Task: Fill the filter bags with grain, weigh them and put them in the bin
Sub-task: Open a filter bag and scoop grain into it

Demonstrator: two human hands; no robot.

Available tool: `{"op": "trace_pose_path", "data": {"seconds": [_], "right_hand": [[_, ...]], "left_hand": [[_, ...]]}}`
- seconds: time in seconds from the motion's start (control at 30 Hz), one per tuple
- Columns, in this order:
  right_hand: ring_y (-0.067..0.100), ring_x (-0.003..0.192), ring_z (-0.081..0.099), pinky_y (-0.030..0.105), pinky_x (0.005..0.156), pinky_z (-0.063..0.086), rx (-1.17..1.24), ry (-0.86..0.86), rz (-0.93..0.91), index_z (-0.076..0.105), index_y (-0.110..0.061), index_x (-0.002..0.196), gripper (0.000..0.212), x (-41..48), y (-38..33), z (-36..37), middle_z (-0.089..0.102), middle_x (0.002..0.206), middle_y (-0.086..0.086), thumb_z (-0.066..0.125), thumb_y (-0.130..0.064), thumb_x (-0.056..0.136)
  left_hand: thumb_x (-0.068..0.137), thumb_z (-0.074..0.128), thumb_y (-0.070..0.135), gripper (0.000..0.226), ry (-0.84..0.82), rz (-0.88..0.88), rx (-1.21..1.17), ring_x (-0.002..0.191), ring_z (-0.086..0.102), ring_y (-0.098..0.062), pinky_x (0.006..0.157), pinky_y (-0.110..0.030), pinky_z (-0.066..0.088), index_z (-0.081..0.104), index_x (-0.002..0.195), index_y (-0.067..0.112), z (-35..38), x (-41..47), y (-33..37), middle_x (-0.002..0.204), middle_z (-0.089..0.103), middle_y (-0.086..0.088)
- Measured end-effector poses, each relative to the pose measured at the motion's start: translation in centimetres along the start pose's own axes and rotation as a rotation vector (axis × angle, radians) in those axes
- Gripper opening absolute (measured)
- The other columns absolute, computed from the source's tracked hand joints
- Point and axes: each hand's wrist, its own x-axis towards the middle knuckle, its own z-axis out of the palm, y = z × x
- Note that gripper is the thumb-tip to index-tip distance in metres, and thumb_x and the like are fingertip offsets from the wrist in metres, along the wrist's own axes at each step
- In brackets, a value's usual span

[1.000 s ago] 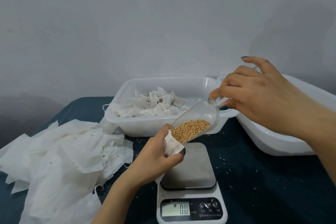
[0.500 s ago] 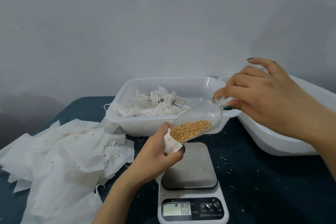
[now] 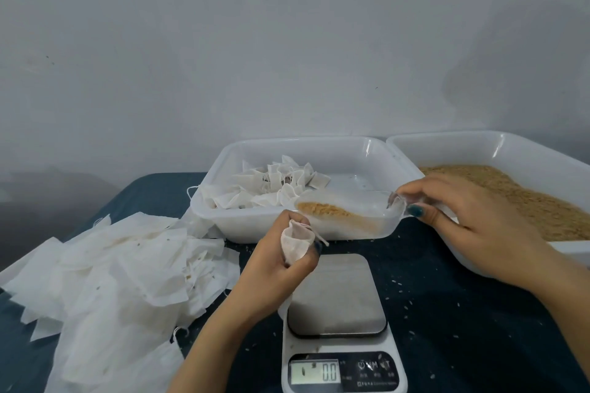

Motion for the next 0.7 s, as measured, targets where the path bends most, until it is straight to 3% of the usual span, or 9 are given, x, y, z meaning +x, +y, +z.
{"op": "trace_pose_path", "data": {"seconds": [0.1, 0.23, 0.3, 0.37, 0.43, 0.53, 0.6, 0.7], "right_hand": [[0.000, 0.101, 0.060, 0.025, 0.076, 0.047, 0.177, 0.039, 0.103, 0.063, -0.032, 0.118, 0.045, -0.3, 0.3, 0.9, 0.064, 0.110, -0.022, 0.036, -0.058, 0.093], [0.015, 0.097, 0.063, 0.044, 0.079, 0.052, 0.236, 0.128, 0.301, 0.064, -0.025, 0.123, 0.052, -0.1, 1.9, 0.5, 0.067, 0.111, -0.010, 0.041, -0.057, 0.089], [0.017, 0.092, 0.062, 0.041, 0.074, 0.050, 0.154, 0.185, 0.419, 0.064, -0.023, 0.121, 0.043, 0.2, 3.5, 0.3, 0.066, 0.105, -0.008, 0.042, -0.050, 0.094], [0.021, 0.084, 0.060, 0.037, 0.068, 0.045, 0.057, 0.185, 0.541, 0.064, -0.020, 0.116, 0.032, 0.6, 5.5, 0.3, 0.064, 0.097, -0.004, 0.044, -0.038, 0.100], [0.025, 0.073, 0.057, 0.034, 0.062, 0.040, -0.061, 0.081, 0.656, 0.062, -0.014, 0.100, 0.027, 1.1, 7.8, 0.5, 0.064, 0.086, 0.005, 0.044, -0.033, 0.103], [0.026, 0.064, 0.052, 0.032, 0.053, 0.032, -0.223, -0.163, 0.812, 0.051, -0.007, 0.072, 0.040, 1.7, 10.4, 1.3, 0.057, 0.073, 0.012, 0.041, -0.028, 0.105], [0.021, 0.064, 0.049, 0.032, 0.052, 0.031, -0.315, -0.353, 0.883, 0.047, -0.009, 0.068, 0.040, 2.2, 11.1, 1.9, 0.053, 0.072, 0.009, 0.039, -0.022, 0.105], [0.016, 0.065, 0.047, 0.028, 0.052, 0.032, -0.349, -0.523, 0.895, 0.046, -0.011, 0.068, 0.037, 2.9, 10.9, 2.3, 0.052, 0.073, 0.005, 0.041, -0.018, 0.104]], "left_hand": [[0.088, 0.053, 0.044, 0.013, 0.015, -0.019, -0.039, 0.058, 0.039, -0.009, 0.054, -0.022, 0.037, 0.048, 0.086, 0.032, -0.2, 0.2, -0.2, 0.065, 0.046, 0.011], [0.093, 0.045, 0.050, 0.022, 0.085, -0.042, 0.022, 0.060, 0.041, -0.009, 0.056, -0.025, 0.038, 0.049, 0.085, 0.030, -0.8, 0.3, -0.7, 0.064, 0.046, 0.005], [0.098, 0.043, 0.049, 0.024, 0.118, -0.031, 0.104, 0.067, 0.045, -0.007, 0.064, -0.023, 0.039, 0.051, 0.085, 0.030, -1.3, 0.4, -0.9, 0.073, 0.049, 0.008], [0.100, 0.041, 0.045, 0.025, 0.178, 0.007, 0.242, 0.091, 0.048, -0.009, 0.080, -0.025, 0.040, 0.057, 0.084, 0.033, -1.7, 0.6, -1.2, 0.089, 0.050, 0.018], [0.101, 0.040, 0.051, 0.032, 0.239, -0.010, 0.340, 0.108, 0.041, -0.012, 0.094, -0.022, 0.035, 0.063, 0.084, 0.036, -2.1, 0.8, -1.3, 0.103, 0.043, 0.019], [0.091, 0.043, 0.058, 0.030, 0.272, -0.050, 0.282, 0.101, 0.049, -0.009, 0.084, -0.018, 0.044, 0.066, 0.084, 0.041, -2.5, 0.9, -1.3, 0.102, 0.043, 0.009], [0.088, 0.046, 0.057, 0.026, 0.289, -0.043, 0.206, 0.094, 0.056, -0.010, 0.075, -0.023, 0.049, 0.069, 0.085, 0.045, -2.5, 0.9, -1.2, 0.097, 0.050, 0.010], [0.089, 0.053, 0.046, 0.021, 0.313, -0.011, 0.216, 0.093, 0.060, -0.011, 0.077, -0.021, 0.046, 0.073, 0.085, 0.047, -2.4, 1.0, -1.2, 0.094, 0.063, 0.010]]}}
